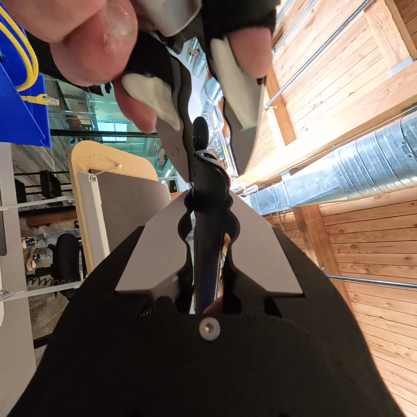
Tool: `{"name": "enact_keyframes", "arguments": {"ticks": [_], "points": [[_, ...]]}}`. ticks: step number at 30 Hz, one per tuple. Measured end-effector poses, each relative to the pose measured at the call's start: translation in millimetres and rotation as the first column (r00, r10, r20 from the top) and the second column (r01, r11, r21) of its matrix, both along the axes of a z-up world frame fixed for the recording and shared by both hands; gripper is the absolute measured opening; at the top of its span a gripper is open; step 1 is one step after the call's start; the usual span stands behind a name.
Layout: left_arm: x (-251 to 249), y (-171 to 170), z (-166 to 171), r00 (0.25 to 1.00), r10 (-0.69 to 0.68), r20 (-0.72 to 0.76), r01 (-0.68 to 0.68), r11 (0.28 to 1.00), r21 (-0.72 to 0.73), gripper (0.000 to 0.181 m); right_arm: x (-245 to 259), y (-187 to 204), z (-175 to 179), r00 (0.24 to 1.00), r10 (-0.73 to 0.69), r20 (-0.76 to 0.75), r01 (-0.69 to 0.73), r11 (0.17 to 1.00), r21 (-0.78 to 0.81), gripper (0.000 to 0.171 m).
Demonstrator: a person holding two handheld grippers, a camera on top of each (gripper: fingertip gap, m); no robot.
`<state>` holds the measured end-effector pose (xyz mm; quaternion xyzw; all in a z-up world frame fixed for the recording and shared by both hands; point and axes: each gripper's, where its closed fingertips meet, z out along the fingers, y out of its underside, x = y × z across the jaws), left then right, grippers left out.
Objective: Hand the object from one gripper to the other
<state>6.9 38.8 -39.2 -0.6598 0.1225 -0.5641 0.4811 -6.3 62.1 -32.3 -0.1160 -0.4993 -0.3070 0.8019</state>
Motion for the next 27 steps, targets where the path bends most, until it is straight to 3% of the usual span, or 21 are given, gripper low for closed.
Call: {"name": "enact_keyframes", "arguments": {"ticks": [2,5,17,20,24,26,27], "points": [[2,2,-3,1.000,0.023,0.017,-0.022,1.000,-0.022,0.036,-2,2,-5,1.000,-0.018,0.002,0.018,1.000,0.007,0.022],[-6,9,-7,0.988,0.147,0.037,-0.145,0.989,-0.039,0.019,-3,4,-8,1.000,-0.028,-0.006,0.029,0.999,0.017,0.022],[-14,11,-14,0.973,0.228,0.043,-0.228,0.974,-0.013,0.017,-10,2,-17,1.000,-0.022,0.004,0.022,1.000,0.000,0.023],[-16,11,-10,0.970,0.236,0.057,-0.236,0.972,-0.002,0.017,-6,4,-12,0.999,-0.030,-0.020,0.030,1.000,-0.008,0.035],[-22,10,-3,0.969,0.238,0.072,-0.240,0.971,0.020,0.016,3,17,-12,0.998,-0.055,-0.026,0.054,0.998,-0.034,0.038],[-26,9,2,0.965,0.248,0.081,-0.251,0.967,0.034,0.016,7,23,-13,0.997,-0.064,-0.037,0.062,0.997,-0.053,0.036],[-27,8,4,0.966,0.246,0.083,-0.250,0.967,0.040,0.016,9,25,-13,0.997,-0.061,-0.039,0.058,0.996,-0.060,0.022]]}}
